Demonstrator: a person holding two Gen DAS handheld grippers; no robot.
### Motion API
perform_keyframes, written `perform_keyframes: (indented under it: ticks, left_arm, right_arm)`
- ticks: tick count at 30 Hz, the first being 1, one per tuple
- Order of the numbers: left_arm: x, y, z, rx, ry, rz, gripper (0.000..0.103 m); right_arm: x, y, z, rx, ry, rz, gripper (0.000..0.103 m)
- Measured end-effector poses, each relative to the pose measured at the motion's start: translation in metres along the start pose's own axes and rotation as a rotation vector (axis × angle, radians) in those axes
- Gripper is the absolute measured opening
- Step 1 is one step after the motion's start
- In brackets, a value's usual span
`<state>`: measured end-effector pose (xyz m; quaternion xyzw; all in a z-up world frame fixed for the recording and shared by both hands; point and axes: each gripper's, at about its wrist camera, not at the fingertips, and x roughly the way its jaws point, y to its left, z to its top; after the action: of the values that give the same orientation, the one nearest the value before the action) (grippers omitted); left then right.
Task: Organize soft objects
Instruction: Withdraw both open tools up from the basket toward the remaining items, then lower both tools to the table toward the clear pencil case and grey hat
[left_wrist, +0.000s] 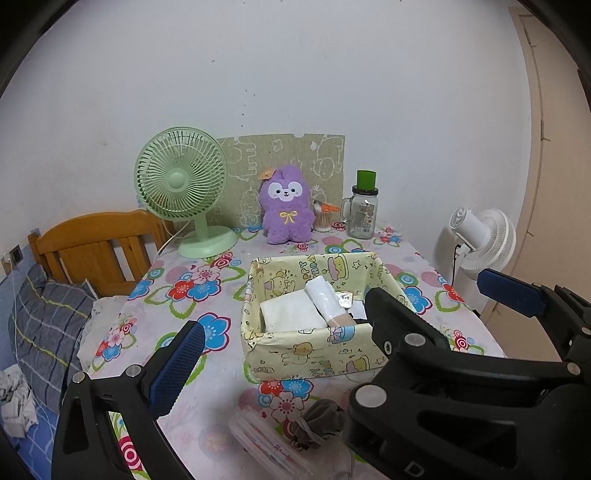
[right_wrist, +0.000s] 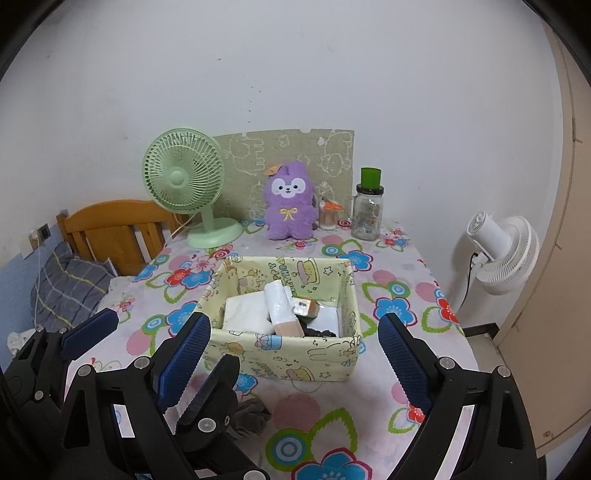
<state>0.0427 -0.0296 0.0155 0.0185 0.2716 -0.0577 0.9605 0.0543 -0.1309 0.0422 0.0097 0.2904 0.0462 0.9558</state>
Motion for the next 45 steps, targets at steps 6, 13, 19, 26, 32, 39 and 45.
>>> perform_keyframes:
  ticks: [6, 13, 19, 26, 32, 39, 45]
  left_arm:
    - [-0.001, 0.003, -0.007, -0.003, 0.008, -0.007, 0.103]
    - [0.004, 0.009, -0.018, -0.012, 0.032, -0.026, 0.103]
    - [0.009, 0.015, -0.027, -0.020, 0.047, -0.026, 0.103]
    - [0.018, 0.021, -0.036, -0.030, 0.075, -0.019, 0.103]
    - [0.024, 0.024, -0.044, -0.027, 0.098, -0.011, 0.103]
    - [0.033, 0.028, -0.056, -0.030, 0.134, -0.002, 0.103]
    - [0.038, 0.030, -0.065, -0.038, 0.152, -0.003, 0.103]
  right_arm:
    - [0.000, 0.003, -0.006, -0.001, 0.006, 0.008, 0.094]
    - [0.007, 0.009, -0.016, -0.004, 0.030, 0.007, 0.094]
    - [0.015, 0.014, -0.024, -0.006, 0.050, 0.016, 0.094]
    - [0.028, 0.019, -0.032, -0.007, 0.079, 0.025, 0.094]
    - [0.037, 0.023, -0.041, -0.010, 0.092, 0.035, 0.094]
    - [0.049, 0.025, -0.052, -0.009, 0.122, 0.044, 0.094]
    - [0.055, 0.028, -0.061, -0.021, 0.141, 0.055, 0.094]
